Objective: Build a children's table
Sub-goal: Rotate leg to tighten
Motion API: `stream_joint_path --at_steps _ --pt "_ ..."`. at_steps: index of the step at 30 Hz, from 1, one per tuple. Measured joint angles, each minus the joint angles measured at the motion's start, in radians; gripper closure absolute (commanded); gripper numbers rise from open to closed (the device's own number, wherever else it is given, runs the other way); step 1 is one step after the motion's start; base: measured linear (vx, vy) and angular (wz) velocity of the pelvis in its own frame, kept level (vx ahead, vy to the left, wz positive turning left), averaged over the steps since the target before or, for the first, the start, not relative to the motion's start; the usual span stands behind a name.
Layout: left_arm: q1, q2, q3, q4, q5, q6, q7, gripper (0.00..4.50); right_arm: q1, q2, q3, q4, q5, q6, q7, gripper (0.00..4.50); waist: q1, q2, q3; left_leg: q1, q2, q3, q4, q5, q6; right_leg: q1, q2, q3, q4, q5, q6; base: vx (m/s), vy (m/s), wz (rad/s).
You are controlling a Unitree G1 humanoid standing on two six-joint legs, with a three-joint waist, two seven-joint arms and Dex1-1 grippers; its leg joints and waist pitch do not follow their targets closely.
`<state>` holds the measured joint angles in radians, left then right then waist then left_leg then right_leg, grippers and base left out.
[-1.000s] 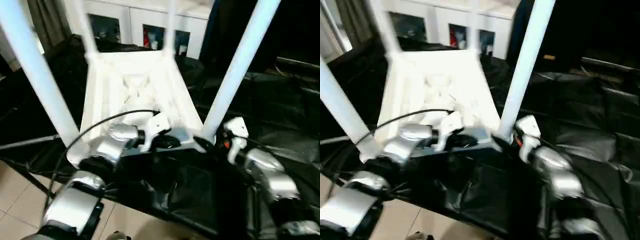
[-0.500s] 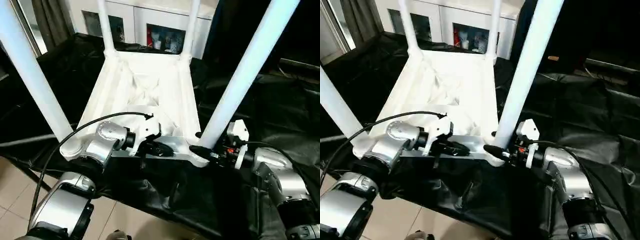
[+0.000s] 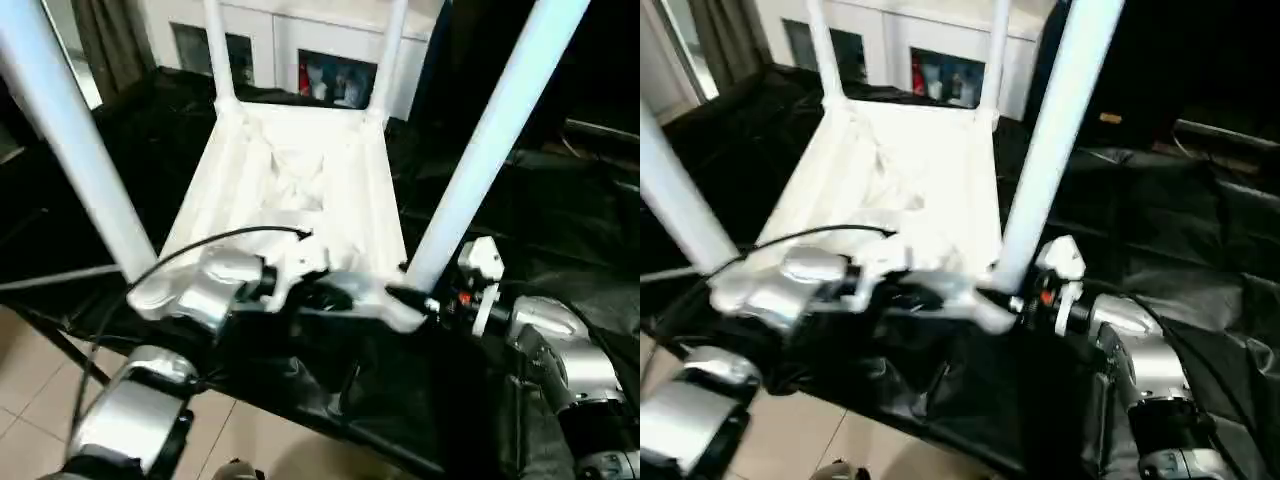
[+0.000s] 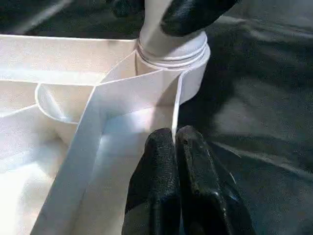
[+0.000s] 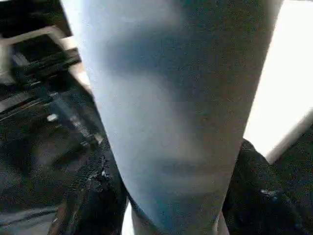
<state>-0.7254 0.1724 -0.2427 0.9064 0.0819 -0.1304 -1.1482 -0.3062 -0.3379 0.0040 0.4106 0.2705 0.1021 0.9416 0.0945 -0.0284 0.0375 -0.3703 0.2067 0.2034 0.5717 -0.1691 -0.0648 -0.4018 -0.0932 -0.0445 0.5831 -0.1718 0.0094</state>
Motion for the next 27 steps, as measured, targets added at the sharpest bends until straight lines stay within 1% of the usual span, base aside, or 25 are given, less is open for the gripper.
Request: stream_joint_path --at_steps 1,2,4,5,7,9,11,12,13,14,15,16,18,21,24,27 --pt "-0.012 -0.024 0.000 0.023 0.014 0.005 0.068 4.50 -0.003 0.052 -0.025 0.015 -0.029 -0.009 -0.115 2.46 -0.006 -0.003 -0.001 0.002 0.000 0.000 -0.001 0.000 0.000 0.002 0.000 0.000 0.001 0.000 0.000 0.000 0.000 0.00" --pt "-0.024 -0.043 0.000 0.036 0.027 0.016 0.116 4.50 -0.009 0.083 -0.042 0.025 -0.045 -0.016 -0.195 2.47 -0.008 -0.005 -0.002 0.003 0.000 -0.001 -0.001 0.000 -0.001 0.002 0.000 0.000 0.001 -0.002 0.004 0.000 0.000 0.00" --pt "-0.036 -0.090 0.000 0.057 0.045 0.041 0.222 4.50 -0.025 0.150 -0.074 0.046 -0.076 -0.022 -0.382 2.51 -0.013 -0.006 -0.003 0.004 -0.001 -0.001 -0.001 0.001 -0.002 0.002 0.000 0.001 0.000 -0.003 0.006 0.000 0.000 0.00" --pt "-0.038 -0.106 0.000 0.061 0.051 0.049 0.256 4.50 -0.036 0.166 -0.079 0.057 -0.087 -0.025 -0.442 2.52 -0.018 -0.006 -0.004 0.005 -0.001 -0.001 -0.001 0.001 -0.002 0.002 0.000 0.001 0.000 -0.003 0.006 0.000 0.000 0.00" --pt "-0.038 -0.133 0.000 0.065 0.055 0.063 0.301 4.50 -0.052 0.182 -0.081 0.079 -0.100 -0.029 -0.524 2.52 -0.031 -0.006 -0.004 0.004 -0.001 -0.002 -0.002 0.001 -0.002 0.003 0.000 0.000 -0.004 -0.003 0.006 0.000 0.000 0.00" --pt "-0.038 -0.150 -0.002 0.066 0.070 0.066 0.325 4.50 -0.054 0.198 -0.082 0.088 -0.125 -0.044 -0.579 2.52 -0.034 -0.006 -0.005 0.004 -0.002 -0.003 -0.002 0.001 -0.002 0.005 0.000 0.000 -0.005 -0.003 0.006 0.000 0.000 0.00" --pt "-0.038 -0.153 -0.010 0.067 0.073 0.066 0.331 4.50 -0.056 0.209 -0.082 0.098 -0.135 -0.059 -0.604 2.52 -0.036 -0.008 -0.005 0.004 -0.002 -0.003 -0.002 0.001 -0.002 0.005 0.000 0.000 -0.006 -0.003 0.006 0.000 0.000 0.00" --pt "-0.038 -0.154 -0.010 0.067 0.074 0.066 0.331 4.50 -0.056 0.209 -0.082 0.099 -0.136 -0.067 -0.604 2.19 -0.036 -0.008 -0.006 0.004 -0.002 -0.003 -0.002 0.001 -0.002 0.005 0.000 0.000 -0.006 -0.003 0.006 0.000 0.000 0.00" --pt "-0.038 -0.154 -0.010 0.068 0.074 0.065 0.331 4.50 -0.055 0.210 -0.083 0.100 -0.136 -0.073 -0.604 2.19 -0.037 -0.008 -0.006 0.004 -0.002 -0.003 -0.002 0.001 -0.002 0.005 0.000 0.001 -0.006 -0.003 0.006 0.000 0.000 0.00" --pt "-0.038 -0.154 -0.010 0.069 0.074 0.063 0.331 4.50 -0.055 0.215 -0.088 0.101 -0.136 -0.074 -0.604 1.99 -0.038 -0.008 -0.006 0.004 -0.002 -0.003 -0.002 0.001 -0.002 0.005 0.000 0.001 -0.006 -0.003 0.006 0.000 0.000 0.00" --pt "-0.038 -0.154 -0.010 0.070 0.074 0.061 0.331 4.50 -0.055 0.219 -0.093 0.101 -0.136 -0.075 -0.604 1.99 -0.038 -0.008 -0.006 0.004 -0.002 -0.003 -0.002 0.001 -0.002 0.005 0.000 0.001 -0.006 -0.003 0.006 0.000 0.000 0.00" --pt "-0.038 -0.154 -0.010 0.070 0.074 0.058 0.331 4.50 -0.054 0.219 -0.093 0.103 -0.138 -0.083 -0.601 1.80 -0.037 -0.008 -0.006 0.004 -0.002 -0.003 -0.002 0.001 -0.002 0.005 0.000 0.001 -0.006 -0.003 0.006 0.000 0.000 0.00" --pt "-0.038 -0.151 -0.009 0.070 0.073 0.055 0.324 4.50 -0.052 0.213 -0.090 0.104 -0.146 -0.092 -0.576 1.76 -0.038 -0.008 -0.006 0.003 -0.002 -0.003 -0.002 0.001 -0.002 0.004 0.000 0.001 -0.006 -0.003 0.006 0.000 0.000 0.00" --pt "-0.038 -0.133 -0.007 0.064 0.066 0.053 0.276 4.50 -0.051 0.167 -0.072 0.105 -0.137 -0.091 -0.470 1.76 -0.039 -0.007 -0.006 0.003 -0.002 -0.003 -0.003 0.001 -0.002 0.004 0.000 0.000 -0.005 -0.003 0.006 0.000 0.000 0.00" --pt "-0.034 -0.080 -0.008 0.036 0.039 0.056 0.166 4.50 -0.033 0.083 -0.034 0.072 -0.091 -0.076 -0.275 1.76 -0.038 -0.006 -0.005 0.003 -0.001 -0.003 -0.005 0.001 -0.002 0.003 0.001 -0.001 -0.005 0.001 0.003 0.000 0.000 0.00" --pt "-0.028 -0.037 -0.009 0.016 0.020 0.056 0.053 4.50 -0.006 0.031 -0.016 0.033 -0.057 -0.064 -0.121 1.76 -0.036 -0.006 -0.005 0.003 0.000 -0.003 -0.008 0.001 -0.002 0.001 0.002 -0.003 -0.004 0.003 0.000 0.000 0.000 0.00"
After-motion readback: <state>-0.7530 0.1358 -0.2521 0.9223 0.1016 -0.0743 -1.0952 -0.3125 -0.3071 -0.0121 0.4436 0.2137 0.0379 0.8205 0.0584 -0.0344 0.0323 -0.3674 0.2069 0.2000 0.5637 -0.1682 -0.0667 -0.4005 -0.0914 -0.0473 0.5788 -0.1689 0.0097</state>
